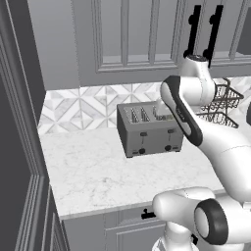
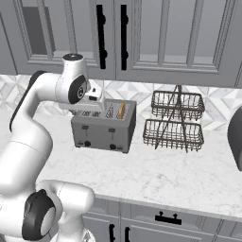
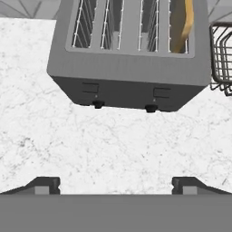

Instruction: Start the toaster. Once the lever pops up, take the bread to the plate on the dining counter.

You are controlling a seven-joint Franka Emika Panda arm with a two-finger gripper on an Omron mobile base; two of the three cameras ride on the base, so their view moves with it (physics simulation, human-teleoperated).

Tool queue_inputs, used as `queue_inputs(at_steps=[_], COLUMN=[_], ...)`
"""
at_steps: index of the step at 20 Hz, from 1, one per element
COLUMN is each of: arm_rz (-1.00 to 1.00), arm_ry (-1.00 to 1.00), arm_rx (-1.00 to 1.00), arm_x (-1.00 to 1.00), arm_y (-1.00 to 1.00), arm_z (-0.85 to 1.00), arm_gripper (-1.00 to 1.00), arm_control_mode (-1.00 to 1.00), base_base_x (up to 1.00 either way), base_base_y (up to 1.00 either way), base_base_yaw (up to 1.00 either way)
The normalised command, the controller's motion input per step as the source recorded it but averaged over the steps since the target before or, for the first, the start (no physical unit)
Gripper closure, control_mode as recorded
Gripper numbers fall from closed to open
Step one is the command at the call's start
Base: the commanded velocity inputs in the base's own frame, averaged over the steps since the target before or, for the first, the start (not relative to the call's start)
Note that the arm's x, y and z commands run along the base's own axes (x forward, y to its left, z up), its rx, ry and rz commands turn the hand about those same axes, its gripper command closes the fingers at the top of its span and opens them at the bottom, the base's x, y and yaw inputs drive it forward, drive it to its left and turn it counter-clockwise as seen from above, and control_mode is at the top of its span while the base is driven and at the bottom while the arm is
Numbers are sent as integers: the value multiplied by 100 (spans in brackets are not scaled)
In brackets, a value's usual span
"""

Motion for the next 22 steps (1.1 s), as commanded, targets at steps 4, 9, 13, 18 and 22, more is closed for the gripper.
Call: queue_inputs(at_steps=[4,9,13,18,22], arm_rz=[0,0,1,1,0], arm_ry=[0,0,0,-2,-3], arm_rx=[0,1,8,3,0], arm_x=[0,2,19,44,62], arm_y=[-46,-41,-32,-36,-1], arm_z=[-25,-46,-56,-40,-11], arm_gripper=[-100,100,100,100,100], arm_control_mode=[-100,-100,-100,-100,-100], base_base_x=[0,0,0,0,0], base_base_y=[0,0,0,0,0], base_base_yaw=[0,0,0,0,0])
